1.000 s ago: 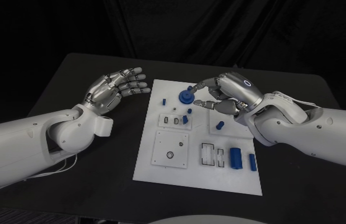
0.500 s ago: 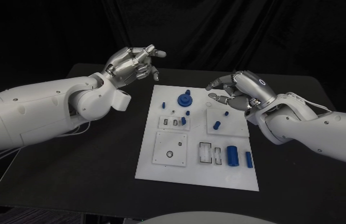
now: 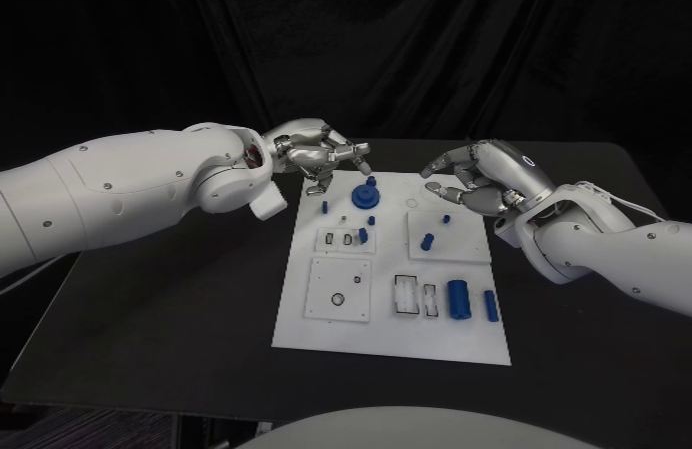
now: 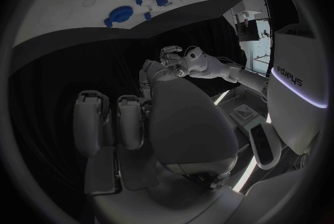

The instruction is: Assemble the parts on the task board

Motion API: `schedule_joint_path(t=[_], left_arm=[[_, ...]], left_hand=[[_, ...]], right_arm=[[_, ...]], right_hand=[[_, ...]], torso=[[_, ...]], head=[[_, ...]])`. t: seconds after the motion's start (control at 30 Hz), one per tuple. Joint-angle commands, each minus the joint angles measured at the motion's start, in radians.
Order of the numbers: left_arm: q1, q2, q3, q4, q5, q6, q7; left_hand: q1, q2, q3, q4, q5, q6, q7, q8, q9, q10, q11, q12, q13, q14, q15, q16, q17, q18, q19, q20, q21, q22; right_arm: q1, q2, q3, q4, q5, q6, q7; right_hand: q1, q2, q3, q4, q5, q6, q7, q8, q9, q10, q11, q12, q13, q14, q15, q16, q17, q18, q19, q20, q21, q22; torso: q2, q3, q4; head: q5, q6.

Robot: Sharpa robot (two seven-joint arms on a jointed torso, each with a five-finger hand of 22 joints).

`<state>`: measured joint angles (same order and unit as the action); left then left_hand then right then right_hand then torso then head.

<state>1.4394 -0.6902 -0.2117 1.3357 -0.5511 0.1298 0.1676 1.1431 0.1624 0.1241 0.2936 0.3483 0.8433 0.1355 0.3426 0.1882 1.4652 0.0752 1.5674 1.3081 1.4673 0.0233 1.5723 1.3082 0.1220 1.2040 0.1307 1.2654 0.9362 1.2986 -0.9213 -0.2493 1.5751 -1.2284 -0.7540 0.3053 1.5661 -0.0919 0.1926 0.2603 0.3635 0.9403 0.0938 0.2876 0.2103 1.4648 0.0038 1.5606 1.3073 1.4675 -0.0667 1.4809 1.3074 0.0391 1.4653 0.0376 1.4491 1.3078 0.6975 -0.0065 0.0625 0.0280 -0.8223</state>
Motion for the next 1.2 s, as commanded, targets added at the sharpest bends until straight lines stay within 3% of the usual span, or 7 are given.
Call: schedule_joint_path(t=[0.03,0.1,0.3,0.63,0.87,1.07,1.2], left_arm=[[0.002,0.007,0.001,0.001,-0.193,-0.005,-0.184],[0.002,0.010,0.001,0.007,-0.222,-0.015,-0.209],[0.002,0.023,0.001,0.047,-0.355,-0.030,-0.349],[0.000,0.057,0.001,0.072,-0.406,0.045,-0.563],[-0.004,0.079,0.001,0.070,-0.411,0.059,-0.672],[-0.010,0.095,0.001,0.069,-0.412,0.055,-0.737],[-0.016,0.107,0.001,0.063,-0.412,0.063,-0.738]], left_hand=[[0.007,0.005,-0.010,-0.004,-0.007,-0.006,0.000,0.016,0.039,0.106,-0.007,0.003,0.263,0.104,-0.007,-0.001,0.263,-0.080,0.236,-0.010,0.235,0.426],[0.019,-0.004,-0.019,-0.007,-0.015,-0.015,-0.013,0.044,0.091,0.106,-0.009,0.003,0.263,0.104,-0.009,-0.001,0.263,-0.122,0.367,-0.011,0.305,0.635],[0.008,-0.008,-0.048,-0.004,-0.052,-0.061,-0.009,0.102,0.220,0.106,-0.017,0.003,0.263,0.104,-0.012,-0.001,0.263,-0.122,0.367,-0.009,0.305,0.635],[-0.010,-0.029,-0.090,-0.006,-0.081,-0.053,-0.024,0.129,0.327,0.106,-0.032,0.003,0.263,0.104,-0.028,-0.001,0.263,-0.122,0.367,-0.021,0.305,0.635],[-0.019,-0.030,-0.098,-0.007,-0.102,0.012,-0.052,0.155,0.405,0.106,-0.060,0.003,0.263,0.104,-0.055,-0.001,0.263,-0.122,0.367,-0.046,0.305,0.635],[-0.033,-0.033,-0.103,-0.009,-0.117,0.036,-0.069,0.180,0.479,0.106,-0.078,0.003,0.263,0.104,-0.072,-0.001,0.263,-0.122,0.367,-0.062,0.305,0.635],[-0.032,-0.036,-0.101,-0.014,-0.114,0.044,-0.075,0.186,0.503,0.106,-0.083,0.003,0.263,0.104,-0.077,-0.001,0.263,-0.122,0.367,-0.068,0.305,0.635]], right_arm=[[-0.003,-0.001,0.001,-0.004,0.015,0.029,-0.031],[-0.003,-0.002,0.001,-0.004,0.015,0.031,-0.034],[-0.004,-0.006,0.001,-0.007,0.015,0.043,-0.047],[-0.004,-0.015,0.001,-0.007,0.015,0.055,-0.060],[-0.005,-0.014,0.001,-0.012,0.015,0.059,-0.063],[-0.006,-0.013,0.001,-0.012,0.015,0.064,-0.065],[-0.006,-0.014,0.001,-0.012,0.015,0.066,-0.066]], right_hand=[[0.012,-0.003,0.003,-0.006,0.006,0.005,0.004,0.004,-0.002,0.090,0.010,-0.002,0.240,0.071,0.009,0.000,0.097,-0.005,0.040,0.010,-0.005,0.204],[0.015,-0.006,0.004,-0.009,0.007,0.004,0.005,0.003,-0.003,0.090,0.011,-0.002,0.239,0.071,0.011,0.000,0.097,-0.005,0.040,0.011,-0.005,0.204],[0.019,-0.008,0.005,-0.013,0.007,0.004,0.006,0.002,-0.004,0.089,0.012,-0.003,0.238,0.071,0.012,0.001,0.098,-0.005,0.041,0.013,-0.005,0.204],[0.020,-0.009,0.006,-0.015,0.007,0.002,0.008,-0.001,-0.006,0.088,0.014,-0.004,0.236,0.070,0.013,-0.001,0.095,-0.003,0.038,0.014,-0.010,0.202],[0.019,-0.009,0.006,-0.015,0.008,0.001,0.009,-0.002,-0.007,0.087,0.015,-0.004,0.235,0.070,0.014,-0.002,0.092,-0.003,0.038,0.015,-0.012,0.201],[0.017,-0.007,0.006,-0.013,0.008,0.001,0.010,-0.003,-0.008,0.086,0.015,-0.005,0.233,0.069,0.015,-0.003,0.091,-0.003,0.037,0.016,-0.012,0.201],[0.017,-0.007,0.006,-0.013,0.008,0.001,0.010,-0.003,-0.008,0.086,0.015,-0.005,0.233,0.069,0.015,-0.003,0.091,-0.003,0.037,0.016,-0.012,0.201]], torso=[[-0.012,0.0128,-0.0166],[-0.013,0.0173,-0.0238],[-0.016,0.0292,-0.0378],[-0.018,0.0424,-0.0463],[-0.020,0.0438,-0.0498],[-0.023,0.0412,-0.0423],[-0.023,0.0407,-0.0436]], head=[[0.015,-0.001],[0.023,-0.002],[0.045,-0.002],[0.053,-0.009],[0.058,-0.022],[0.052,-0.035],[0.057,-0.030]])
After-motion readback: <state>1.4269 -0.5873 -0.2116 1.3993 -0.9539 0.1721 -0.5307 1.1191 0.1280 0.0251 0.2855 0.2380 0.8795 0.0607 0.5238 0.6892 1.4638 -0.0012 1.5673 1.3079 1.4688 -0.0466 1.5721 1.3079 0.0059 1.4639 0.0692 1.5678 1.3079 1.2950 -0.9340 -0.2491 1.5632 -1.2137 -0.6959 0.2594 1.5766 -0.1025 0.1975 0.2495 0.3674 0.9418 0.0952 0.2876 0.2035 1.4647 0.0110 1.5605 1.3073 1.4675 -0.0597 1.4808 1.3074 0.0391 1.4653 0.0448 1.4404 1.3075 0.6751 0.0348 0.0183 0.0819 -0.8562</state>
